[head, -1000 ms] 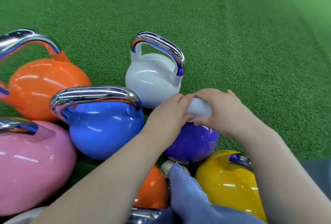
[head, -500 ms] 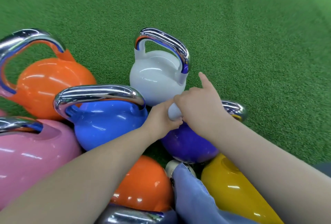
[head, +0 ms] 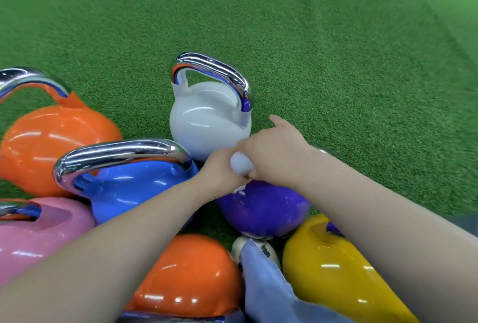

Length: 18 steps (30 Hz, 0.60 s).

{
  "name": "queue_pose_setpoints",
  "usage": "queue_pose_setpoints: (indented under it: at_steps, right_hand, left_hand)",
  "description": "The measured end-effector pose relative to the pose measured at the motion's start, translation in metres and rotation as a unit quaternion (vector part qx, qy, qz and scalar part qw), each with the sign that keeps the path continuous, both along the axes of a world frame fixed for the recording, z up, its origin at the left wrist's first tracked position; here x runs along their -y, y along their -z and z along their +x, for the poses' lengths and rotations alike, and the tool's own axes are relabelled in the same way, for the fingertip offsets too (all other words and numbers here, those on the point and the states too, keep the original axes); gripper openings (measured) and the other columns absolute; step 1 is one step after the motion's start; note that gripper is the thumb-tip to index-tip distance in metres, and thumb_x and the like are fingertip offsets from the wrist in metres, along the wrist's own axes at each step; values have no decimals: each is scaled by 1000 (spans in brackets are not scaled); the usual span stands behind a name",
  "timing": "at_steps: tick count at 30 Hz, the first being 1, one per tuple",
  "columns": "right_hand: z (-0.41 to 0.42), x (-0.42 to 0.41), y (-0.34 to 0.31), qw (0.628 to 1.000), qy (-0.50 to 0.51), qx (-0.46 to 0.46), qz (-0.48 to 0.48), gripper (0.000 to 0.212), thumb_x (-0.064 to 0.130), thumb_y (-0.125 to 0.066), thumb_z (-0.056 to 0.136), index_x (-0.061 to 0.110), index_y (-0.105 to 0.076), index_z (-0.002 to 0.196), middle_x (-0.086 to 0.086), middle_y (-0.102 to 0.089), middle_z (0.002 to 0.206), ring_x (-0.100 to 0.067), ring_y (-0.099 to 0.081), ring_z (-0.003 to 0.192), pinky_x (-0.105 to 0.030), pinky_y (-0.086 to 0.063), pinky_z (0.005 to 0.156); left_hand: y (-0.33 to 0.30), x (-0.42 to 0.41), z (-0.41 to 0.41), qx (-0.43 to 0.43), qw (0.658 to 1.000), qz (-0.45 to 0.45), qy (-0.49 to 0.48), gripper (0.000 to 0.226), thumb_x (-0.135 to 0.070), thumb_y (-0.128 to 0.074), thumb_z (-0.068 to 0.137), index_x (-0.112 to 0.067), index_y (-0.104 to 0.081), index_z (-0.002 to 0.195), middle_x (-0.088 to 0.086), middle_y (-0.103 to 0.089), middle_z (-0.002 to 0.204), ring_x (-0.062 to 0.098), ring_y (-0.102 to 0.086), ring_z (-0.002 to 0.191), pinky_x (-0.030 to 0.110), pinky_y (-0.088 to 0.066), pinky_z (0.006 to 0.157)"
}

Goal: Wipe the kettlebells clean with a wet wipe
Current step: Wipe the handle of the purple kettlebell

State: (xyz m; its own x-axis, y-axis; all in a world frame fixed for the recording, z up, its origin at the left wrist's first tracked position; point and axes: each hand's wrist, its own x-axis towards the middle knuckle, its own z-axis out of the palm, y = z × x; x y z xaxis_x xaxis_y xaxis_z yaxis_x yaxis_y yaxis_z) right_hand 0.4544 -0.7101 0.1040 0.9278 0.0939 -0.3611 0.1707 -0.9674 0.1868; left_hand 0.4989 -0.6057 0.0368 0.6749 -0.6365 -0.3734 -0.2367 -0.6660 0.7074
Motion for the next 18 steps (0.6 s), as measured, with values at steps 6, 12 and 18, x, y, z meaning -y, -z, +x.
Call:
queue_pose_setpoints:
  at_steps: [6, 12, 18]
  right_hand:
    - [-34, 51, 3, 989, 113, 13, 97, 27, 44, -55, 84, 30, -46, 105, 6, -62, 112, -17, -54, 115, -42, -11, 114]
    - [-55, 90, 14, 933, 231, -4, 276, 25, 27, -69, 77, 25, -46, 88, 10, -54, 80, -17, -53, 83, -27, -39, 67]
    - [-65, 111, 41, 864, 312, -2, 395, 30, 14, -75, 74, 24, -53, 92, 6, -60, 85, -13, -55, 82, -24, -43, 67]
  left_hand:
    - [-42, 38, 5, 179, 950, 113, 228, 33, -33, -68, 76, -16, -58, 102, 7, -65, 106, 27, -59, 100, 29, -42, 74]
    - [-55, 86, -11, 271, 891, 209, 298, 38, -40, -68, 76, -18, -56, 105, -2, -51, 81, 21, -50, 77, 29, -40, 65]
    - [-54, 127, -32, 295, 860, 265, 322, 27, -39, -66, 80, -21, -53, 96, -4, -46, 73, 20, -49, 79, 30, -39, 66]
